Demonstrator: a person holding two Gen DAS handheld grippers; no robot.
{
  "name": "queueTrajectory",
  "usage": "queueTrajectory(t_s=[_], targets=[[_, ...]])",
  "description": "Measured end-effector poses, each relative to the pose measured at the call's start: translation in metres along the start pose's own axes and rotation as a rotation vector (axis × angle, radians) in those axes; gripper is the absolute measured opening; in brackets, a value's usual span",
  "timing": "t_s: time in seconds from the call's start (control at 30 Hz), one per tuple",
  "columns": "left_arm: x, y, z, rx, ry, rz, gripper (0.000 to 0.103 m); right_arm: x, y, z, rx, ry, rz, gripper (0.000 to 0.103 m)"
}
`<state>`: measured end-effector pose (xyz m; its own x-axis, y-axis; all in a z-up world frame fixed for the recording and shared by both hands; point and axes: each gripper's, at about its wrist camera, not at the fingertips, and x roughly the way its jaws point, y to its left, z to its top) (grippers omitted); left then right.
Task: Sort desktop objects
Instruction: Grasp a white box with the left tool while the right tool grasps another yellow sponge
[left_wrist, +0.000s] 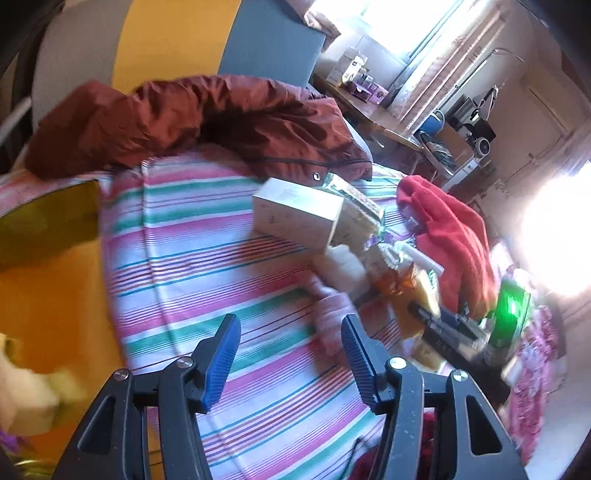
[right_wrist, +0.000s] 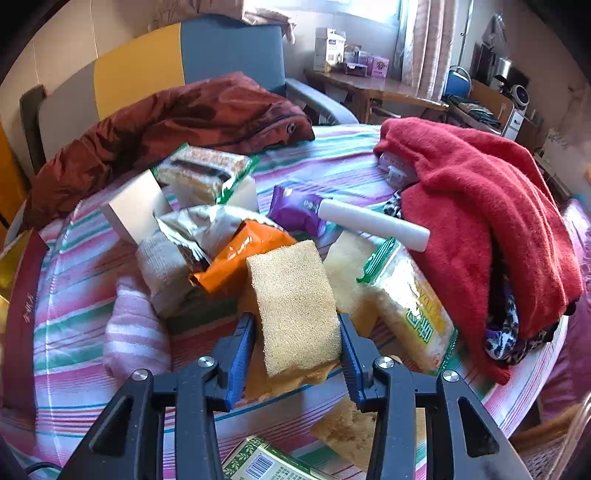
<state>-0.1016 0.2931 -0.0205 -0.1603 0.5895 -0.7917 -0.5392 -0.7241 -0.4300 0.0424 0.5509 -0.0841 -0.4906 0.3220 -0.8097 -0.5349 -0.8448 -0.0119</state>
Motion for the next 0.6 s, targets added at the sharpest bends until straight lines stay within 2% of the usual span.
queueTrajectory(t_s=[0.27,0.43,0.53,0.6], targets=[[0.057,-0.004,0.046,-0.176,0.11,-0.106,0.066,-0.027,0.0,0.003,-0.004,-0.117,0.012,0.044],[0.098,0.013,0.073,-0.4,0.182,-0.154,0.074,-0.04,0.009,0.004,-0.046,-0.173,0.04,0.042],[0.116,0.024,0.085,-0.52,0.196,-0.159,0.082,-0.044,0.016,0.004,-0.077,-0.19,0.048,0.042],[0.125,0.028,0.091,-0.585,0.2,-0.159,0.083,-0.044,0.018,0.004,-0.082,-0.191,0.053,0.042]])
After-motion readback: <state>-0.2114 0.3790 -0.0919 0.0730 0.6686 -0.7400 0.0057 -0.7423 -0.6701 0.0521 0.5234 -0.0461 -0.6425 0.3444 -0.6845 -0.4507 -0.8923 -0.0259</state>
